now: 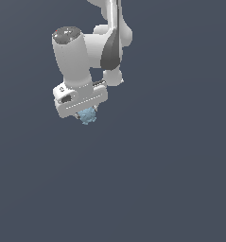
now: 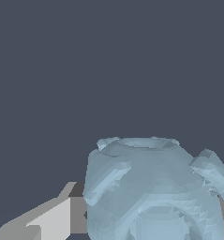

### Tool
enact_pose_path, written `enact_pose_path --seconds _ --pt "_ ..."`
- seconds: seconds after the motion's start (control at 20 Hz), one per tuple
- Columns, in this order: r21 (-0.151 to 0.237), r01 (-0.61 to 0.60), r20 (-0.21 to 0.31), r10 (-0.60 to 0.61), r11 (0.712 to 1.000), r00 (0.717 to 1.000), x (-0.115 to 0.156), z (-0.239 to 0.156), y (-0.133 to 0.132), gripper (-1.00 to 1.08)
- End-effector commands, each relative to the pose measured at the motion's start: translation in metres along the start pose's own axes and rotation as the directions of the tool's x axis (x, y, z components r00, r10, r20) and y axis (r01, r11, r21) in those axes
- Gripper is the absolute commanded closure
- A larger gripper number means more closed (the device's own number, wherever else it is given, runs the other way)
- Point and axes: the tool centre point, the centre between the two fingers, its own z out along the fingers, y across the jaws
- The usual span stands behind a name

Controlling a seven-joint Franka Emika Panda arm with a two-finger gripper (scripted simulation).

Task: Pick up the object and move it to a goal position.

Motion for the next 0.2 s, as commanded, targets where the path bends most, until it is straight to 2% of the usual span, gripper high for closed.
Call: enact_pose_path --seconds 0.0,0.15 --pt "0.001 0.001 0.001 -0.001 1.000 1.000 -0.0014 -0.0030 0.0022 1.08" --pt "0.000 0.001 0.001 -0.001 1.000 1.000 -0.0005 -0.0019 0.0021 1.08"
